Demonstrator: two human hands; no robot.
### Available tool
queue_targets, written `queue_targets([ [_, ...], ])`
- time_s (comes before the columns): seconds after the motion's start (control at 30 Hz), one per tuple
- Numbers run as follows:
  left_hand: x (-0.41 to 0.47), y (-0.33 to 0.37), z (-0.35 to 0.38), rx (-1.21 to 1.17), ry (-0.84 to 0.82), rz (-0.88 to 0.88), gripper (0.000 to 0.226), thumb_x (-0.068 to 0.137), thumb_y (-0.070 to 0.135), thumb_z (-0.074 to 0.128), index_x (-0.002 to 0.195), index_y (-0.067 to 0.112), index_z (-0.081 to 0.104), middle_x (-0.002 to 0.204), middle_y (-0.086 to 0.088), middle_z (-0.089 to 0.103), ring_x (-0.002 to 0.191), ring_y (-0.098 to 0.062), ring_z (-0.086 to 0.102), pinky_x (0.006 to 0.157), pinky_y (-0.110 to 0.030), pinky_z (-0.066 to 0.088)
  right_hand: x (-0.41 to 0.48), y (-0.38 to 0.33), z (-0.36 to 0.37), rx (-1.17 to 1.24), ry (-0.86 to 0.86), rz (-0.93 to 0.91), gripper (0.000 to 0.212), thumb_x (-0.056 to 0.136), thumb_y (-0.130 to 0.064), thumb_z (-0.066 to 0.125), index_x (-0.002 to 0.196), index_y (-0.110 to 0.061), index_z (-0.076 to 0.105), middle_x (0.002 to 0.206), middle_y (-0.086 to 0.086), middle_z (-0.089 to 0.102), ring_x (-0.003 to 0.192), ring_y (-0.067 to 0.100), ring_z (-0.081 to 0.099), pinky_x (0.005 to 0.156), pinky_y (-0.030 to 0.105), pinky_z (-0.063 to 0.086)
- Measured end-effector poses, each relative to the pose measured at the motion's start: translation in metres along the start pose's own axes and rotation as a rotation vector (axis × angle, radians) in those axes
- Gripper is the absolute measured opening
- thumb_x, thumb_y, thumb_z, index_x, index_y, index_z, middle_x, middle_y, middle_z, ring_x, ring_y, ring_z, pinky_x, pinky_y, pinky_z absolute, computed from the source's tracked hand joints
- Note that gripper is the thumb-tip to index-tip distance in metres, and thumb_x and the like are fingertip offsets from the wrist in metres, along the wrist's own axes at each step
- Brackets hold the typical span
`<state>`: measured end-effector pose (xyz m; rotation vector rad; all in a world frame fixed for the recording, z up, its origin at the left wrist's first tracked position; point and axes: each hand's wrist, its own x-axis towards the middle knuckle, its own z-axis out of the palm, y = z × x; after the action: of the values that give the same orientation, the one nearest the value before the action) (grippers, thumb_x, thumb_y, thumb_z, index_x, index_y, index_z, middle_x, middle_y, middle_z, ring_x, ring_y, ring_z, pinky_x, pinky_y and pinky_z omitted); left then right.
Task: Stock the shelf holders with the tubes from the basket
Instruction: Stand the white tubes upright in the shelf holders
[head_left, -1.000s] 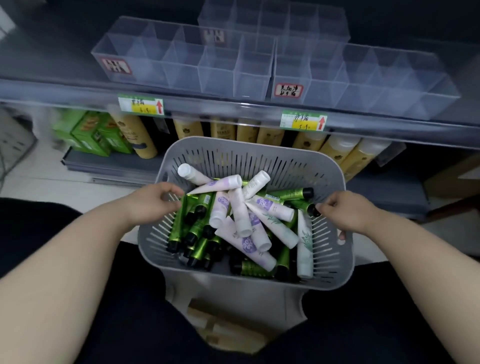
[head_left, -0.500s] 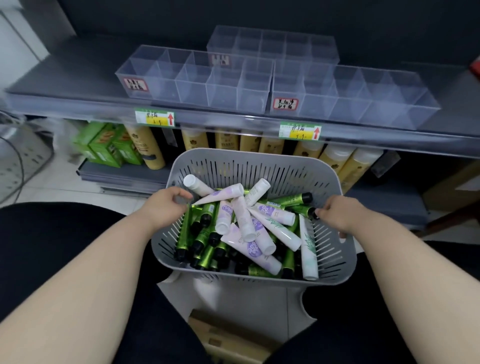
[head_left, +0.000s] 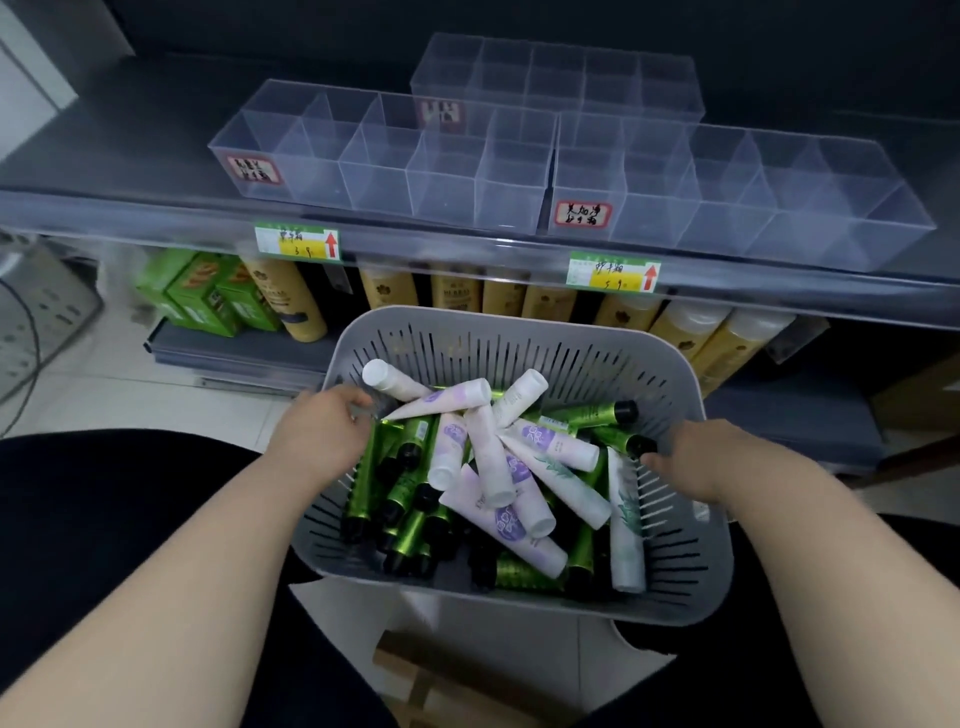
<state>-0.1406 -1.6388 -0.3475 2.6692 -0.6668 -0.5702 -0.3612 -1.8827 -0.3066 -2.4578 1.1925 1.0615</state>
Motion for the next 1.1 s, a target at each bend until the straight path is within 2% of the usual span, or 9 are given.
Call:
queue_targets([
  [0.13,0.007,-0.003,0.003,0.1,-0.011,0.009,0.029,0.092,0.027,0.046,0.119,0.025,0.056,0.101,-0.012,0.062,0.104,-0.025,0.048,0.08,-0.03,0.042,0.002,0.004,-0.009,-0.057,-0.034,-0.049,0.059,0.097,-0.05,0.032,0.137,-0.008,0.035,0.134,0.014,0.049,0.116,0.026,0.052,0.085,0.029,0.045],
  [0.27,0.012,0.002,-0.008,0.156,-0.09,0.058,0.028,0.093,0.02,0.046,0.118,0.021,0.057,0.097,-0.009,0.064,0.1,-0.024,0.047,0.071,-0.026,0.038,0.003,0.006,-0.013,-0.041,-0.001,-0.056,0.05,0.097,-0.049,0.034,0.126,-0.01,0.046,0.125,0.015,0.054,0.102,0.025,0.056,0.076,0.028,0.047],
  [0.33,0.013,0.003,-0.014,0.142,-0.139,0.06,0.028,0.094,0.02,0.045,0.119,0.02,0.056,0.101,-0.009,0.063,0.097,-0.022,0.046,0.069,-0.026,0.037,0.002,0.007,-0.009,-0.051,0.041,-0.057,0.049,0.097,-0.049,0.035,0.125,-0.011,0.048,0.124,0.015,0.055,0.106,0.026,0.055,0.08,0.03,0.047],
  [0.47,0.004,0.004,-0.01,0.137,-0.108,0.033,0.034,0.094,0.024,0.045,0.127,0.019,0.05,0.112,-0.016,0.055,0.114,-0.027,0.041,0.087,-0.033,0.043,-0.011,0.002,-0.009,-0.082,0.025,-0.014,0.056,0.096,-0.053,0.032,0.136,-0.015,0.04,0.132,0.013,0.051,0.114,0.028,0.052,0.088,0.034,0.047],
  [0.67,-0.027,0.014,-0.003,0.388,0.041,0.089,0.041,0.092,0.033,0.046,0.132,0.024,0.042,0.133,-0.02,0.031,0.114,-0.039,0.044,0.09,-0.043,0.044,-0.035,-0.024,-0.004,-0.26,0.339,0.007,0.046,0.097,-0.05,0.03,0.126,-0.016,0.041,0.115,0.006,0.058,0.103,0.026,0.058,0.065,0.03,0.039],
  [0.8,-0.032,0.01,0.0,0.505,0.107,0.218,0.041,0.09,0.031,0.05,0.13,0.021,0.048,0.146,-0.025,0.025,0.132,-0.041,0.029,0.107,-0.044,0.029,-0.042,-0.039,0.008,-0.156,0.54,-0.194,0.037,0.094,-0.048,0.039,0.116,-0.02,0.049,0.11,0.003,0.059,0.101,0.025,0.059,0.065,0.03,0.036],
  [0.83,-0.033,0.011,0.002,0.503,0.13,0.289,0.039,0.088,0.028,0.054,0.126,0.018,0.055,0.143,-0.025,0.033,0.132,-0.041,0.031,0.109,-0.045,0.028,-0.042,-0.043,0.013,-0.1,0.543,-0.249,0.036,0.094,-0.048,0.04,0.115,-0.022,0.05,0.109,0.002,0.06,0.1,0.024,0.06,0.065,0.029,0.037],
  [0.93,-0.04,0.021,0.011,0.394,0.132,0.438,0.031,0.084,0.028,0.052,0.108,0.015,0.068,0.122,-0.014,0.056,0.115,-0.036,0.051,0.096,-0.041,0.042,-0.03,-0.051,0.025,0.003,0.42,-0.311,0.034,0.093,-0.046,0.043,0.118,-0.025,0.052,0.109,0.0,0.062,0.098,0.022,0.061,0.068,0.029,0.041],
  [1.1,-0.045,0.033,0.042,0.4,-0.106,0.402,0.03,0.094,0.036,0.039,0.117,0.026,0.056,0.121,0.004,0.053,0.115,-0.019,0.047,0.088,-0.03,0.045,0.015,-0.051,0.054,0.054,0.186,-0.299,0.037,0.09,-0.039,0.049,0.121,-0.02,0.053,0.118,0.004,0.058,0.105,0.023,0.055,0.078,0.029,0.043],
])
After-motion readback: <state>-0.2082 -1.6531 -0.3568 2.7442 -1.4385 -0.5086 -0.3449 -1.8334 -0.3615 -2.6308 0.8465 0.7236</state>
